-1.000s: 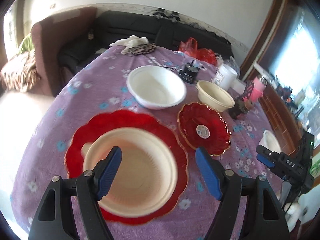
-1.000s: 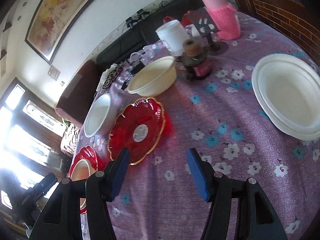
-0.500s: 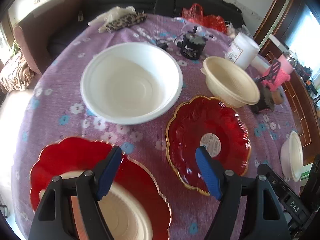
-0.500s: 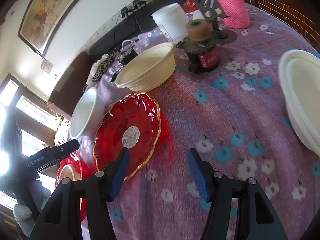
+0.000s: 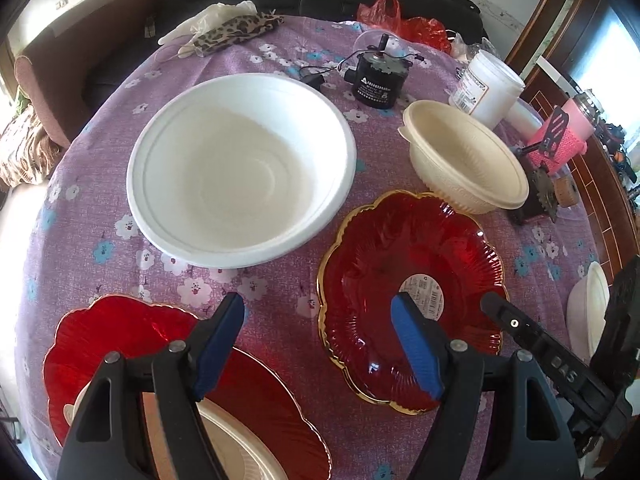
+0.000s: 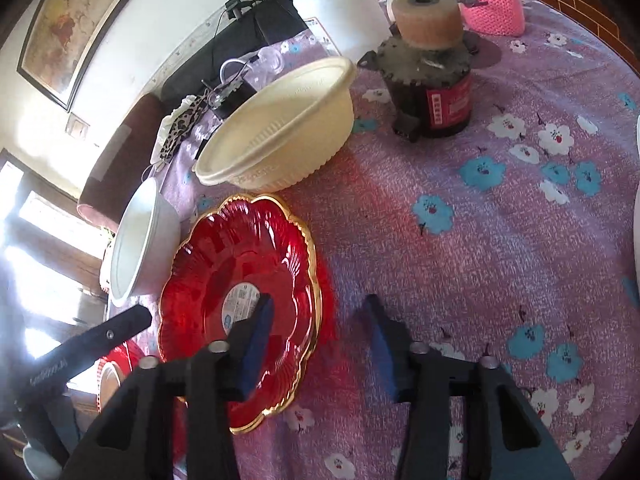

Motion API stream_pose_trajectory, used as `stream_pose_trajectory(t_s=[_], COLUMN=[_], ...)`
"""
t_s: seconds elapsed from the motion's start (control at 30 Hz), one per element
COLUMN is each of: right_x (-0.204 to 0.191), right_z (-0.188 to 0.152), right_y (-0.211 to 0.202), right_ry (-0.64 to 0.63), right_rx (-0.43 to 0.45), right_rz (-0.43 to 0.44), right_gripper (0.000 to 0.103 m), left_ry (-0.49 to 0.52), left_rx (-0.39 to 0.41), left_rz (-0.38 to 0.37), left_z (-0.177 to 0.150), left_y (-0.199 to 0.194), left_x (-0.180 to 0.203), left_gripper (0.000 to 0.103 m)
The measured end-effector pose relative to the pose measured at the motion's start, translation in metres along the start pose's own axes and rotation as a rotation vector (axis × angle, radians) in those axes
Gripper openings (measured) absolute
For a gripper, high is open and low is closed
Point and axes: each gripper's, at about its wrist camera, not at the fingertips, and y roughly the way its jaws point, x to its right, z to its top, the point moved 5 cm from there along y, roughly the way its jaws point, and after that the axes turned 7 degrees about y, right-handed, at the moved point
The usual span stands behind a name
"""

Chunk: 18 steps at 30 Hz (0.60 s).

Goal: Organize plates and bowls
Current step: 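Grasp the rim of the small red scalloped plate with the right gripper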

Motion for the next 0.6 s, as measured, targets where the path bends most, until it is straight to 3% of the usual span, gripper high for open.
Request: stream_pose_trajectory(t_s=[0.03,0.27,0.6], right_x=[0.001,0.008,0.069], right_z=[-0.001,-0.011,-0.044], right_y=[0.002,-0.022,-0.089], right_ry=[0.014,-0.009,-0.031], right_rx=[-0.020,0.021,0.033], right_rz=[0.017,-0.008,-0.098], right_gripper=[0.008,0.008,0.008], left_ry=[-0.002,-0.005,0.103], left_rx=[0.005,0.008,-0.024], left_rz=[0.000,-0.022,-0.080], left_z=[0.000,-0.004,-0.026], left_y=[-0.001,-0.007,-0.004], left_x=[0.000,0.005,0.058], left_gripper=[0.075,0.075,0.075])
